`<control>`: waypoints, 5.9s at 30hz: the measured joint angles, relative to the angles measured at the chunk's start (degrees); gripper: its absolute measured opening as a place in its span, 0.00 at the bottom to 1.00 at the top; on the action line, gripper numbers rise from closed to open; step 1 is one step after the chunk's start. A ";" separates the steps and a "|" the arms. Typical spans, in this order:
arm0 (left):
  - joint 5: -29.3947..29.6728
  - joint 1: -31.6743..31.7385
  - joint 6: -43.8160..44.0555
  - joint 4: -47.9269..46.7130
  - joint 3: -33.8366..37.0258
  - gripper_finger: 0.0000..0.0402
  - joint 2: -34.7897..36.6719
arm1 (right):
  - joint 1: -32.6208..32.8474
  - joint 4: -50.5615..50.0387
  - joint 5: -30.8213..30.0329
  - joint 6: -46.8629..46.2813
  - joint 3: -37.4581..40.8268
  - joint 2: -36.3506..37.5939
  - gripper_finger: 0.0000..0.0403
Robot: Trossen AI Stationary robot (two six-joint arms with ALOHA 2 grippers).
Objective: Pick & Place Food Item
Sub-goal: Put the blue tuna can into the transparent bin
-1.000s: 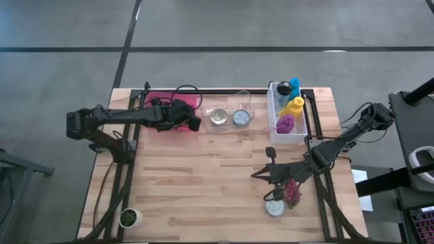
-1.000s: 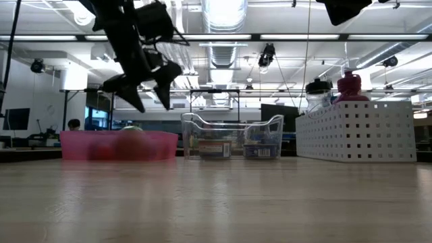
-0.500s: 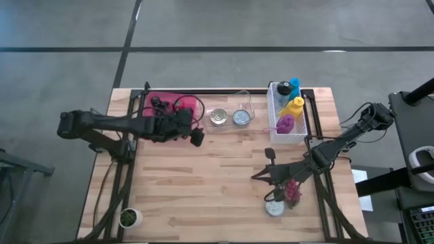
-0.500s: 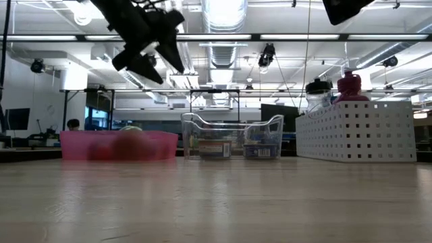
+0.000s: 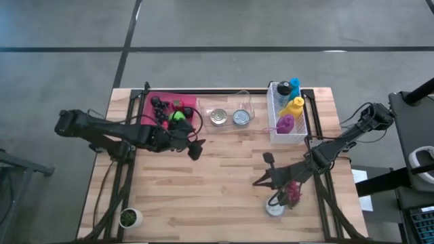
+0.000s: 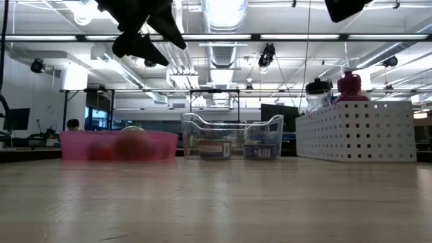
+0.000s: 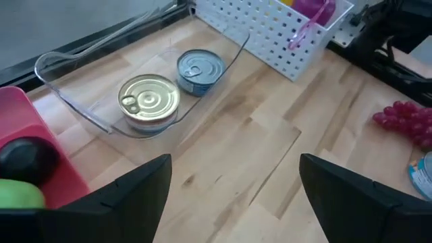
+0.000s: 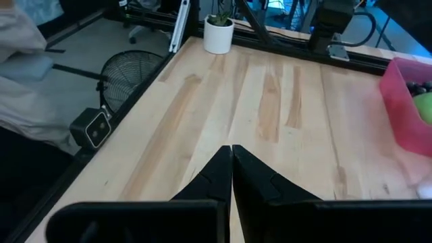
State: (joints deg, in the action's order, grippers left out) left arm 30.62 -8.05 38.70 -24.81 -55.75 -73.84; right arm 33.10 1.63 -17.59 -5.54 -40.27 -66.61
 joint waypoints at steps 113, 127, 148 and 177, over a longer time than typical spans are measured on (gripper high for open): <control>-1.71 -14.10 -19.85 5.25 -1.25 0.75 0.24 | -16.62 -0.33 6.89 -14.82 -0.83 -27.31 0.02; -1.71 -14.10 -20.76 5.23 -1.25 0.80 0.24 | -20.65 3.56 6.96 -13.25 -0.61 -27.78 0.02; -1.72 -14.11 -20.92 5.23 -1.25 0.77 0.24 | -20.75 -23.43 6.50 -31.36 -9.46 -24.39 0.02; -1.71 -14.12 -20.74 5.23 -1.25 0.80 0.24 | -20.74 -23.06 10.16 -33.94 -8.65 -24.28 0.02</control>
State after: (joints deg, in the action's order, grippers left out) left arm 28.90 -22.17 17.96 -19.57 -56.99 -73.60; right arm 12.36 -21.43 -7.43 -39.48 -48.92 -90.89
